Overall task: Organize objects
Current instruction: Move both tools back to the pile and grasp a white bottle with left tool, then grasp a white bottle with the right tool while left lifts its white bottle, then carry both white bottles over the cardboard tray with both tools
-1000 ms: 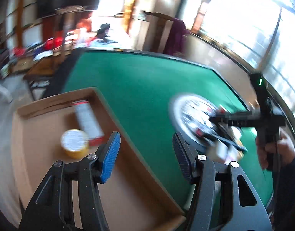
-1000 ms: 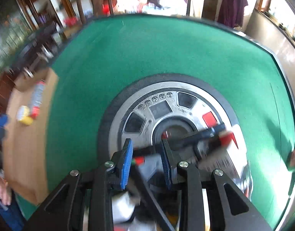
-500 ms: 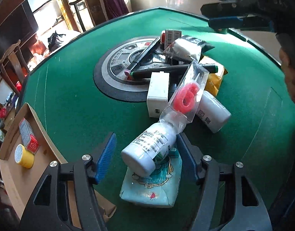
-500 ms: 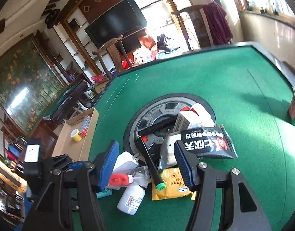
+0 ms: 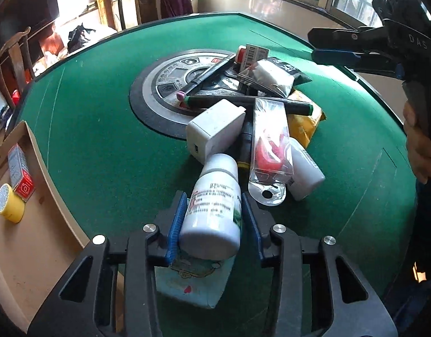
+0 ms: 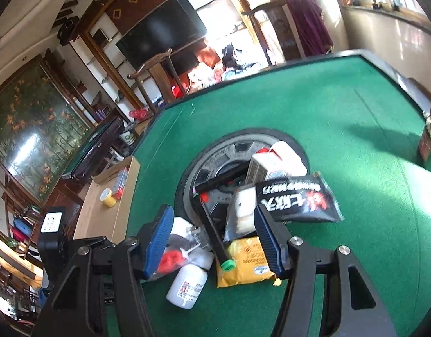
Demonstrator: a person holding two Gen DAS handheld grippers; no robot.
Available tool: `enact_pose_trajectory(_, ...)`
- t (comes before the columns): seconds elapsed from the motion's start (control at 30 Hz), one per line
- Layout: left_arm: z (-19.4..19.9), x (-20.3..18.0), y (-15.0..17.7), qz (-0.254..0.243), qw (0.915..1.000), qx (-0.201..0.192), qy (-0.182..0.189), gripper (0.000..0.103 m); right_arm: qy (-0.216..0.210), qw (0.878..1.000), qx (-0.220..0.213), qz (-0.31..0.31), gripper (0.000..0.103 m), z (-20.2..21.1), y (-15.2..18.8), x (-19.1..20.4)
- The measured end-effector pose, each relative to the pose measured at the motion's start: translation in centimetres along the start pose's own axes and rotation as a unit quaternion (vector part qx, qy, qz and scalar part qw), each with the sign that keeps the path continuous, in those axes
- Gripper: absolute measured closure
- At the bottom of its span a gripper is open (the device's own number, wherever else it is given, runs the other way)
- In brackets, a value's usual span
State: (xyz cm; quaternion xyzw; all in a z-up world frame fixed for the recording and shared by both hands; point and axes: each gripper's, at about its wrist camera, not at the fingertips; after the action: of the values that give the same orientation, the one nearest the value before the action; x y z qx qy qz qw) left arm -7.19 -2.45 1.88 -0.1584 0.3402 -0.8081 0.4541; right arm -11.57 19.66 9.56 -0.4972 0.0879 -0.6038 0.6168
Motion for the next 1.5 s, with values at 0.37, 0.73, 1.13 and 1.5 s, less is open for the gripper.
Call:
enact_pose_trajectory(0.37, -1.5, -1.1, -0.4, 0.016, 0.9997, 0.004, -0.019, 0.061, -0.030, 0.996, 0.080, 0.004, 0.043, -2.6, 3.7, 3.6)
enact_pose_trajectory(0.73, -0.3, 3.5, 0.0, 0.119, 0.9928, -0.008, -0.013, 0.070, -0.004, 0.994, 0.109, 0.007, 0.043, -3.2, 5.4, 4.0)
enact_pose_trajectory(1.13, 0.8, 4.1, -0.2, 0.126, 0.9916, -0.027, -0.015, 0.070, 0.082, 0.983, 0.128, 0.102, 0.059, -5.4, 8.3, 5.1)
enact_pose_trajectory(1.5, 2.1, 5.1, -0.4, 0.142, 0.9883, -0.053, -0.012, 0.070, 0.057, 0.984, 0.112, 0.125, 0.069, -3.5, 8.4, 5.6)
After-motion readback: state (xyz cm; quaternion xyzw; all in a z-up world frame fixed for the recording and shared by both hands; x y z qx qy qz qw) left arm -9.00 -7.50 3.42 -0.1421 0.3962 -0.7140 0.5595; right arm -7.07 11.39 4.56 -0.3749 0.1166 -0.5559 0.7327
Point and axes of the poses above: each gripper's, at about its wrist camera, not at the fingertips, and z roughly against the way its jaws point, x to its left, y to its underside, and after that the axes turned 12 degrees about -x, right-handed
